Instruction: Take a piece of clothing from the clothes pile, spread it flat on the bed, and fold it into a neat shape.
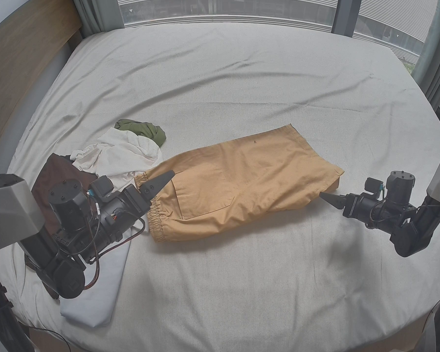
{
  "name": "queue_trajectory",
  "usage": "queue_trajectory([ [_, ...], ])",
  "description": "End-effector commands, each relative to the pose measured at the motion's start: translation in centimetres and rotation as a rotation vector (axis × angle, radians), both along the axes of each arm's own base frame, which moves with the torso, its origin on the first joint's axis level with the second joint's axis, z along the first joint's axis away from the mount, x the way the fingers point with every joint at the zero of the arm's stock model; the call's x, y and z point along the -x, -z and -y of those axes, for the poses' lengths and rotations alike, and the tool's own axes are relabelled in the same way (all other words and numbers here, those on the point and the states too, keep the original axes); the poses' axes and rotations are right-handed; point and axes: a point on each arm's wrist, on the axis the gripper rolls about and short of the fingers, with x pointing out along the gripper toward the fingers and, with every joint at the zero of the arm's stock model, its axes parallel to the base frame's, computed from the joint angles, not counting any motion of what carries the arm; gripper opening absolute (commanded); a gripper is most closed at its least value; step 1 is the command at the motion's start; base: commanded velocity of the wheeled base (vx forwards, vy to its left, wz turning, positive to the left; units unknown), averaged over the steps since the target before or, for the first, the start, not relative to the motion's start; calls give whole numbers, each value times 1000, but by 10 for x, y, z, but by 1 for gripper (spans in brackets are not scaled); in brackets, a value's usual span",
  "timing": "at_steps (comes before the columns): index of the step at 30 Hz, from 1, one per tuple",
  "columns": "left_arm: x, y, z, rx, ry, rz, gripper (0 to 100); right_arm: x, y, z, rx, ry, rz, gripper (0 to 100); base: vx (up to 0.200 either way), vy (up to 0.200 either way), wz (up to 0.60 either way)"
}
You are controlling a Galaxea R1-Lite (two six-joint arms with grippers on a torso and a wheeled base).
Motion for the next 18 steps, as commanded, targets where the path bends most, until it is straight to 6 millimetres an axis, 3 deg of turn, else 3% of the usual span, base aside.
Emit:
queue_trajectory([
  [1,-1,3,0,-3,0,-5,100,-2,7,-4,1,-13,-16,100,0,0,0],
  [12,-1,2,-1,-6,-6,-2,100,-7,17,-16,2,-39,-35,100,0,0,0],
  [18,-1,3,-2,-26,-9,10,100,-15,33,-29,22,-21,-57,100,0,0,0],
])
